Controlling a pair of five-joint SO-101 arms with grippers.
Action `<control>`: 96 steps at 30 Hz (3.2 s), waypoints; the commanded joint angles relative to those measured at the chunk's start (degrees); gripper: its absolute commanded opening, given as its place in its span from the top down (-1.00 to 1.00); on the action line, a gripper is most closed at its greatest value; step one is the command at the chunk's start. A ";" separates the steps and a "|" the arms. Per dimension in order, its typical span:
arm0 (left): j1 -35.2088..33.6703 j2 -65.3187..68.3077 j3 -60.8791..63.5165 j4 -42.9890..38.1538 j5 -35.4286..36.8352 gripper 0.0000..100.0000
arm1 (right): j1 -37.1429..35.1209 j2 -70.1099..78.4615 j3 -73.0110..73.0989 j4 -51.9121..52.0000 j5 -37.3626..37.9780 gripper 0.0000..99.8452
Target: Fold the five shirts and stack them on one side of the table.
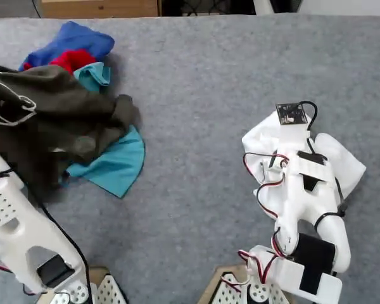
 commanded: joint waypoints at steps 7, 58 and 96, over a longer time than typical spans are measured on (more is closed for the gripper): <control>8.84 -6.95 17.54 0.35 3.25 0.59 | -1.23 -0.04 1.01 -0.97 0.53 0.97; -5.76 -22.42 59.30 -32.70 14.68 0.94 | -1.23 -0.04 1.36 -1.05 0.53 0.97; 23.69 14.42 40.84 -57.67 11.96 0.60 | -1.23 -0.04 1.45 -1.05 -1.58 0.97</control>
